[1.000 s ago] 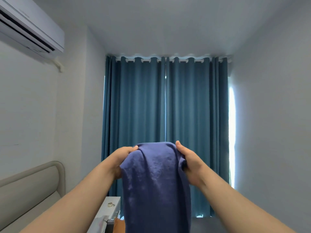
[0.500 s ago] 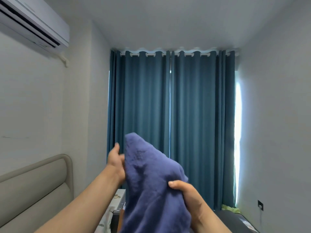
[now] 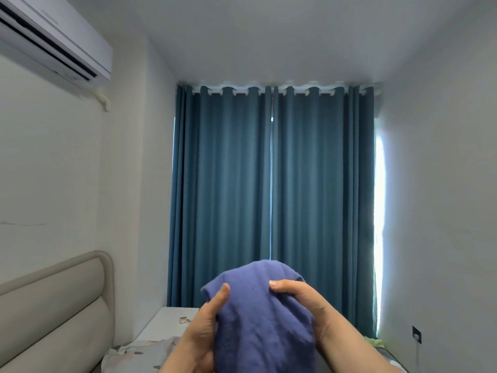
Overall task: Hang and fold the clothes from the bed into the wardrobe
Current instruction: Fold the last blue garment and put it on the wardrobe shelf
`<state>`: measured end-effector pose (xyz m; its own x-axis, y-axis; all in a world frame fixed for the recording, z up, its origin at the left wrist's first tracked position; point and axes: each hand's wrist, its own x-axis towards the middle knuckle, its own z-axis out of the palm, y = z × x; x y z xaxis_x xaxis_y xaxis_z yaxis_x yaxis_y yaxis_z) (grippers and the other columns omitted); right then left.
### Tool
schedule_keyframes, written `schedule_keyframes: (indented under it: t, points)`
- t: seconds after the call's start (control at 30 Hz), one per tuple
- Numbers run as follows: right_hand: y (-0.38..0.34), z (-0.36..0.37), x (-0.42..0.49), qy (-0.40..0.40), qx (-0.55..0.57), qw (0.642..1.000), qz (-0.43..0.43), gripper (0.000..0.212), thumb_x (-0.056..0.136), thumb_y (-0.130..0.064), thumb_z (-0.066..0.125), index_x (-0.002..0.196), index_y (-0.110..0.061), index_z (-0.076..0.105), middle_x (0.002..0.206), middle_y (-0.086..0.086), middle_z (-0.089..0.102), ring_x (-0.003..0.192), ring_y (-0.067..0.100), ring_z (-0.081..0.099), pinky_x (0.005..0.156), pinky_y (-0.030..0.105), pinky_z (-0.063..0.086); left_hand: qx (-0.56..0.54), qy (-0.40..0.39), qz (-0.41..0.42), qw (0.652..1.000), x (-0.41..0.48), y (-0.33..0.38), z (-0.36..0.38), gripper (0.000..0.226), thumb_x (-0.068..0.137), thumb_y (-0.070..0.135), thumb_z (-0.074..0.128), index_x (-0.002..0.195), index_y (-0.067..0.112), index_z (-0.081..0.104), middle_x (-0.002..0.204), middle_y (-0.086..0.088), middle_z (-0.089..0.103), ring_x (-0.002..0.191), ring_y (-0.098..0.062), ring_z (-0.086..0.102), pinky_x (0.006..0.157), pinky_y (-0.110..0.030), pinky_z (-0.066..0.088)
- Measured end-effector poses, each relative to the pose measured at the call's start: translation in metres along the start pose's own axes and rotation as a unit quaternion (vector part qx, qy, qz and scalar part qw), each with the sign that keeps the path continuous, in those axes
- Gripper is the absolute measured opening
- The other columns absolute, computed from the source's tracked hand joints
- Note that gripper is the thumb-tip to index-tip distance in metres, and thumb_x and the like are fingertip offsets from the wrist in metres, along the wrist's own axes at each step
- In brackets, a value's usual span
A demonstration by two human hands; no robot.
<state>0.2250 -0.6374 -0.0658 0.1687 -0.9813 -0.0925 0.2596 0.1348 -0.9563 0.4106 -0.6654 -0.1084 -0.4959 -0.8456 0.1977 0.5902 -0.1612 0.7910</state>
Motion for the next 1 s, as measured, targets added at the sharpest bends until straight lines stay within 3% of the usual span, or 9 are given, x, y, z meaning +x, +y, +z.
schedule_keyframes:
  t: [0.13, 0.27, 0.4, 0.53, 0.6, 0.7, 0.83, 0.9, 1.0]
  points:
    - [-0.002, 0.002, 0.001, 0.033, -0.127, 0.991, 0.016, 0.05, 0.065, 0.009, 0.062, 0.114, -0.001, 0.066, 0.107, 0.025, 0.07, 0.103, 0.041, 0.066, 0.091, 0.05, 0.053, 0.205, 0.171, 0.103, 0.958, 0.01, 0.005, -0.001, 0.072, 0.046, 0.014, 0.082, 0.111, 0.0, 0.056, 0.096, -0.022, 0.072, 0.088, -0.034, 0.071, 0.075, -0.042, 0.056]
    - [-0.004, 0.001, 0.009, 0.154, -0.165, 0.974, -0.004, 0.036, 0.068, 0.012, 0.065, 0.102, -0.001, 0.067, 0.092, 0.022, 0.073, 0.092, 0.04, 0.07, 0.085, 0.054, 0.055, 0.335, 0.269, 0.159, 0.889, 0.013, 0.006, 0.001, 0.066, 0.061, 0.013, 0.083, 0.118, 0.012, 0.049, 0.109, -0.01, 0.066, 0.097, -0.025, 0.065, 0.091, -0.043, 0.052]
    - [0.006, 0.007, 0.008, 0.26, -0.232, 0.929, -0.122, 0.035, 0.063, -0.011, 0.073, 0.089, -0.012, 0.05, 0.087, 0.008, 0.065, 0.072, 0.02, 0.06, 0.066, 0.029, 0.049, 0.416, 0.333, 0.206, 0.821, 0.012, 0.006, 0.01, 0.093, 0.069, 0.019, 0.08, 0.144, 0.018, 0.026, 0.125, -0.005, 0.058, 0.109, -0.025, 0.058, 0.097, -0.038, 0.046]
    - [0.01, 0.014, -0.006, 0.255, -0.343, 0.865, -0.261, 0.048, 0.083, -0.015, 0.064, 0.119, -0.039, 0.044, 0.105, -0.011, 0.063, 0.096, 0.005, 0.059, 0.08, 0.019, 0.047, 0.48, 0.305, 0.178, 0.803, 0.002, 0.016, 0.017, 0.114, 0.075, 0.02, 0.076, 0.153, 0.027, -0.006, 0.11, 0.004, 0.055, 0.099, -0.018, 0.058, 0.083, -0.028, 0.044]
    - [0.01, 0.014, -0.008, 0.232, -0.402, 0.844, -0.269, 0.029, 0.083, -0.015, 0.064, 0.107, -0.033, 0.061, 0.102, -0.02, 0.065, 0.101, 0.001, 0.061, 0.091, 0.019, 0.047, 0.502, 0.225, 0.145, 0.822, -0.001, 0.023, 0.016, 0.112, 0.07, 0.019, 0.077, 0.154, 0.03, 0.004, 0.11, 0.015, 0.052, 0.097, -0.004, 0.054, 0.08, -0.017, 0.041]
    - [0.01, 0.009, -0.012, 0.193, -0.438, 0.848, -0.228, 0.044, 0.077, -0.013, 0.063, 0.118, -0.029, 0.059, 0.113, -0.019, 0.062, 0.108, -0.001, 0.057, 0.094, 0.016, 0.045, 0.546, 0.125, 0.078, 0.825, -0.004, 0.031, 0.007, 0.107, 0.05, 0.029, 0.076, 0.148, 0.029, 0.032, 0.139, 0.014, 0.044, 0.125, -0.001, 0.044, 0.099, -0.018, 0.039]
    - [0.008, 0.003, -0.016, 0.192, -0.524, 0.794, -0.241, 0.026, 0.069, -0.013, 0.053, 0.092, -0.019, 0.062, 0.09, -0.001, 0.066, 0.084, 0.011, 0.061, 0.078, 0.031, 0.052, 0.705, 0.167, 0.117, 0.679, -0.01, 0.034, 0.016, 0.03, 0.056, 0.033, 0.057, 0.085, 0.025, 0.063, 0.089, 0.01, 0.069, 0.09, -0.014, 0.065, 0.078, -0.032, 0.054]
    - [0.003, 0.004, -0.015, 0.205, -0.567, 0.764, -0.232, 0.014, 0.076, -0.019, 0.055, 0.085, -0.021, 0.065, 0.081, -0.004, 0.064, 0.08, 0.012, 0.06, 0.071, 0.029, 0.052, 0.792, 0.206, 0.103, 0.566, -0.013, 0.041, 0.029, 0.02, 0.069, 0.034, 0.053, 0.082, 0.02, 0.061, 0.08, 0.004, 0.067, 0.08, -0.016, 0.064, 0.066, -0.031, 0.052]
    - [-0.006, 0.006, -0.01, 0.25, -0.692, 0.636, -0.233, 0.016, 0.083, -0.04, 0.06, 0.093, -0.031, 0.068, 0.095, -0.012, 0.044, 0.098, 0.019, 0.044, 0.082, 0.03, 0.039, 0.88, 0.238, 0.076, 0.405, -0.011, 0.056, 0.045, 0.022, 0.082, 0.039, 0.053, 0.095, 0.026, 0.064, 0.103, 0.005, 0.061, 0.101, -0.02, 0.057, 0.076, -0.03, 0.046]
